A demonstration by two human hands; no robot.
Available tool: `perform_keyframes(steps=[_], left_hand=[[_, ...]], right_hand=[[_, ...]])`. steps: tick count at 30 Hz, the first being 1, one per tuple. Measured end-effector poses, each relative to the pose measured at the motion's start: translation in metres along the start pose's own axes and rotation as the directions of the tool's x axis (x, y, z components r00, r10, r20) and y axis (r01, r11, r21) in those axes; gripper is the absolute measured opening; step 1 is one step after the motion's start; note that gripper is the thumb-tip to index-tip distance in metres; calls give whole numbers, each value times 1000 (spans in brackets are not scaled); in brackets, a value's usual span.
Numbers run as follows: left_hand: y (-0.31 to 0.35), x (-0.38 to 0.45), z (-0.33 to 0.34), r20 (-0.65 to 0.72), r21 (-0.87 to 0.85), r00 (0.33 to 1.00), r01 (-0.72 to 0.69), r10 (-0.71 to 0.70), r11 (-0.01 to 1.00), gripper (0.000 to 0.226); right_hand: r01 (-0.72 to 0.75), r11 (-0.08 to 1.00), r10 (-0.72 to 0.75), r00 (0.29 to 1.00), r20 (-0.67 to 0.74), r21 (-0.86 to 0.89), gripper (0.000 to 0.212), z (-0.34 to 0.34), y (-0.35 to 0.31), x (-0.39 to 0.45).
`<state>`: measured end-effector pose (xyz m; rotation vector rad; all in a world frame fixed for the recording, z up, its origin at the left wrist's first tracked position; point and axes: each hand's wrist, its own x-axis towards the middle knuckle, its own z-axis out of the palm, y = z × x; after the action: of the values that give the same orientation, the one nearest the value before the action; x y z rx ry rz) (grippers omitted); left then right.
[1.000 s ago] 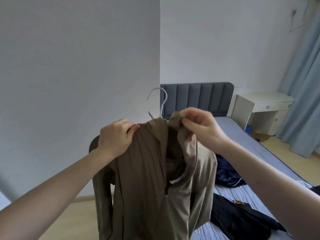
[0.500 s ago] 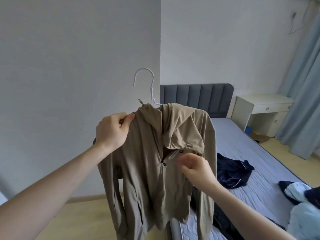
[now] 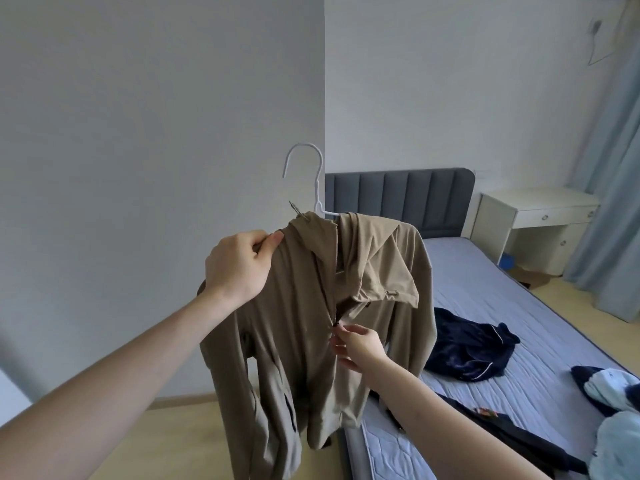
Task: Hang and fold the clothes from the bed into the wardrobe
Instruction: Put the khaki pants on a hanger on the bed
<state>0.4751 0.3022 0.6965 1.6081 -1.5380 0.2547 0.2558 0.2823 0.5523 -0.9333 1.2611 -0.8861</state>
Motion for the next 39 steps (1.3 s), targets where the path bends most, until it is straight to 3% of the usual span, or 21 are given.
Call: perform_keyframes(steps=[4,8,10,14,19,28,33,39], left_hand=[[-14,-3,3,25,60,997,74,-75,995,55],[-25,-7,7,99,122,973,196,-209,973,44],[-29,-11,9,185,86,932,301,-312,950,26],[-37,-26,11,393,-64,824,467,-408,882,19],[-36,-39,2,464,-349,802,555,-376,755,31],[5,-79,50,550,-392,799,505,-244,769,38],[67,-97,96,634,-480,754,557,-170,678,26],[141,-113,161,707,-571,702,636,-82,519,36]], right_hand=[[68,995,-64,996,-54,68,15,3,-3,-10],[244,961,-257,962,-92,-130,21,0,-7,-21],[285,928,-310,948,-75,-239,24,-5,-7,-25],[259,894,-289,957,-28,-365,22,-18,6,-25],[149,907,-177,984,-34,-394,25,-30,36,-21],[-5,943,-56,983,-174,-334,27,-88,90,-9],[-52,952,-47,950,-310,-303,25,-160,101,-14],[-50,953,-104,872,-478,-297,22,-262,82,-29]])
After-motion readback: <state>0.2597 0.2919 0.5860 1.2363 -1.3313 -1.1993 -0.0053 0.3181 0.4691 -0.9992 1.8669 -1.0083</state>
